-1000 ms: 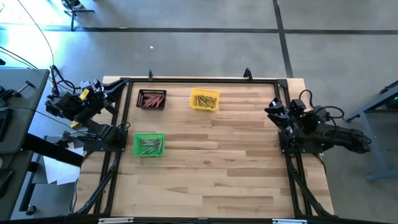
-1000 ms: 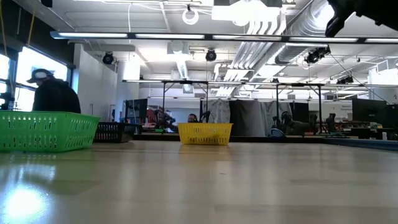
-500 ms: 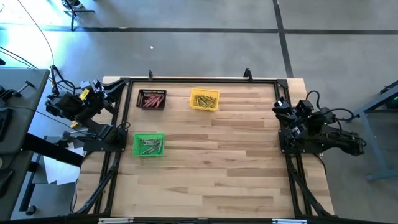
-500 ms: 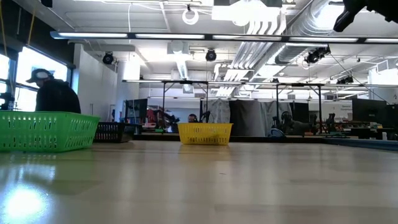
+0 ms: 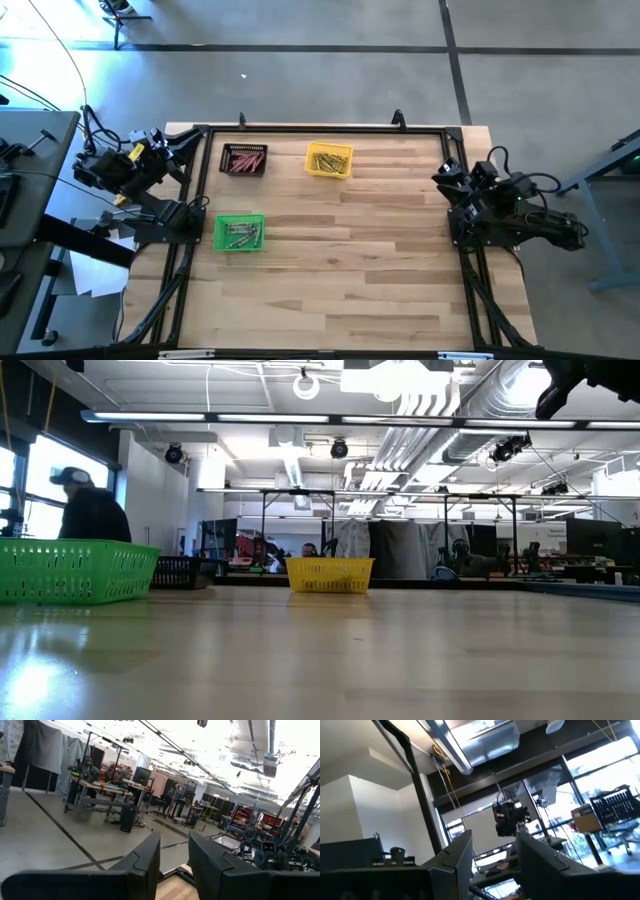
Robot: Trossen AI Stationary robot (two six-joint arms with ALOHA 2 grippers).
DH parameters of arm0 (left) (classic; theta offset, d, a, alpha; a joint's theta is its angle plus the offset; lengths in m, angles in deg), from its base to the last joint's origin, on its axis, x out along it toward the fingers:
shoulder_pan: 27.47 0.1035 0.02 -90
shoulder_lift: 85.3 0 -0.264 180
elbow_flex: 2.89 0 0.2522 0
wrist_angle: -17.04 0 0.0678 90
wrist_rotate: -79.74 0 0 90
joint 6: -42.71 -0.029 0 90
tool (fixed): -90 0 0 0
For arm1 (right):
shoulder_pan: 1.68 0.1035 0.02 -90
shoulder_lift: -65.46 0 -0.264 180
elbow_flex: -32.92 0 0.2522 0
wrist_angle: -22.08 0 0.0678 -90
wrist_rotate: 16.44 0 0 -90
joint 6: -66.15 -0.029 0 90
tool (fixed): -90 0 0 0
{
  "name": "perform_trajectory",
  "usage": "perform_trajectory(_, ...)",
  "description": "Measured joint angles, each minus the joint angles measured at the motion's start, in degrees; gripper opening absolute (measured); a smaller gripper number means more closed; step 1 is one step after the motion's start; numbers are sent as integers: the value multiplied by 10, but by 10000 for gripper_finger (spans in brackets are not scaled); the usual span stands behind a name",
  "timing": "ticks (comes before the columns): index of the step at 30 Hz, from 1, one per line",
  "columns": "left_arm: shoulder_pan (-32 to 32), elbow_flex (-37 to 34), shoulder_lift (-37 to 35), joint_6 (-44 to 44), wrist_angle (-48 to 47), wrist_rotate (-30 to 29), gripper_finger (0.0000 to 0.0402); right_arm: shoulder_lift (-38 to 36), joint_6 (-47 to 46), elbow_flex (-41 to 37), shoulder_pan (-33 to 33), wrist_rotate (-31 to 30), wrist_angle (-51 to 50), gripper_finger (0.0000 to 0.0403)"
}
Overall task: Sort crayons
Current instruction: Return to Home Position
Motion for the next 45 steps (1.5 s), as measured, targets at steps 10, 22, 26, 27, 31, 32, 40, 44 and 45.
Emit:
perform_trajectory(10,0,0,0,43,-40,3,87,0,0,-57,-15,0,10,138)
perform_trajectory(22,0,0,0,50,-41,3,87,1,3,-98,-14,-3,-171,138)
perform_trajectory(26,0,0,0,50,-42,3,87,1,2,-98,-12,-18,-172,138)
perform_trajectory(27,0,0,0,49,-42,3,87,2,2,-98,-12,-20,-175,138)
perform_trajectory(31,0,0,0,35,-42,3,87,2,3,-98,-12,-20,-177,138)
perform_trajectory(32,0,0,0,35,-42,3,87,2,2,-98,-12,-20,-177,138)
perform_trajectory(40,0,0,0,39,-42,2,87,2,0,-98,-12,-20,-177,138)
perform_trajectory(44,0,0,0,39,-42,2,87,2,0,-97,-12,-20,-177,138)
perform_trajectory(45,0,0,0,39,-42,2,87,2,0,-97,-12,-20,-177,138)
